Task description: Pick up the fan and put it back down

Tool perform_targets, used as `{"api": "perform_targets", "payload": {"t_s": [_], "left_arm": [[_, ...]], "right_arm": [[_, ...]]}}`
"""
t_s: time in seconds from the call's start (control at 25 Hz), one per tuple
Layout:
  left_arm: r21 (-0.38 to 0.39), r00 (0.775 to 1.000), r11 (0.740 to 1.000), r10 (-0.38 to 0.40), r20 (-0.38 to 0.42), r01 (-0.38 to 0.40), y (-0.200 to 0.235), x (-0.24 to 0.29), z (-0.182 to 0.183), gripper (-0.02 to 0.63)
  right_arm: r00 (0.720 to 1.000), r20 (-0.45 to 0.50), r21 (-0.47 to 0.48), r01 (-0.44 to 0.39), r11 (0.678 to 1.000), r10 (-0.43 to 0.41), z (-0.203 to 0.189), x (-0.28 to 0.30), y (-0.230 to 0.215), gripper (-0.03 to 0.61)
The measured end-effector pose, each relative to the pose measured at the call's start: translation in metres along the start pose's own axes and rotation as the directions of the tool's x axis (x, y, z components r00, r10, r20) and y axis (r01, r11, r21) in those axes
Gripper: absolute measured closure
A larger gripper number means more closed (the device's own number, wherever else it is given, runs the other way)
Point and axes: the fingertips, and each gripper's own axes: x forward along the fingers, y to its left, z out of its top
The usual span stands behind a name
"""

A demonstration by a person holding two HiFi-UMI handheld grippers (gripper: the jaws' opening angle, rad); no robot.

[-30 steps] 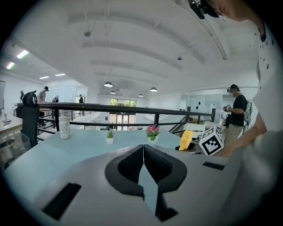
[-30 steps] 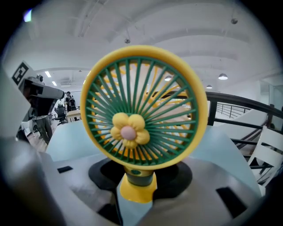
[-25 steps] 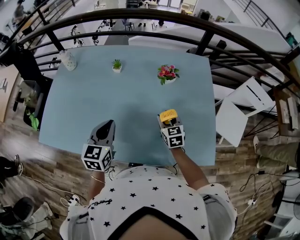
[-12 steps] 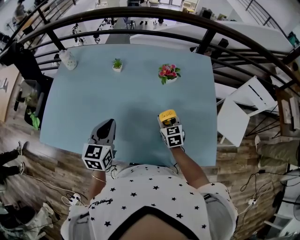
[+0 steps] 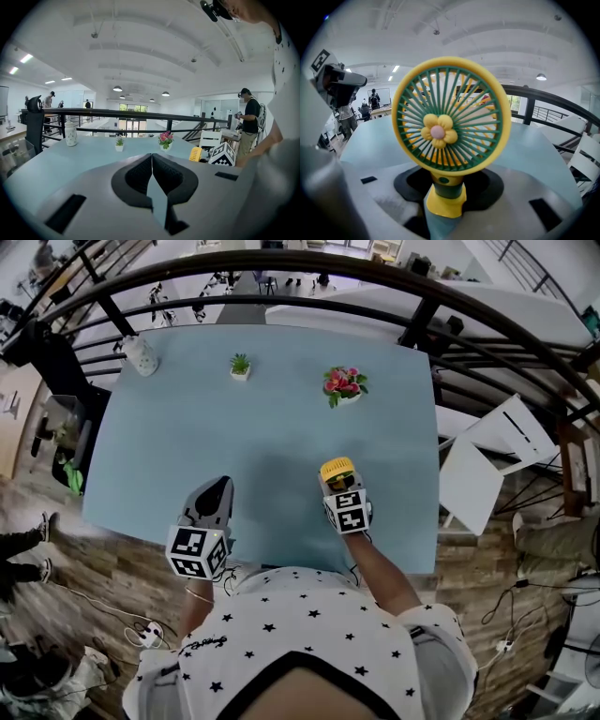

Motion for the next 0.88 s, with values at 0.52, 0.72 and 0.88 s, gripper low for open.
{"api": "perform_targets", "payload": {"t_s": [0.52,0.72,0.88], "left_arm": [[0.003,1.000,1.000,-0.014,-0.006,0.014,0.000,0.003,0.002,0.586],[0.005,1.000,1.000,-0.020,-0.009,0.020,-0.002,0.001,-0.001,0.586],[0.005,0.999,1.000,-0.029,-0.014,0.029,-0.006,-0.002,-0.004,0.586]], "right_arm": [[1.000,-0.010,-0.012,0.003,1.000,-0.003,-0.001,0.004,0.000,0.402],[1.000,-0.024,0.023,0.000,1.000,0.000,-0.009,0.002,0.004,0.333],[0.999,-0.031,0.058,0.020,0.998,-0.019,-0.016,-0.007,0.003,0.314]]}}
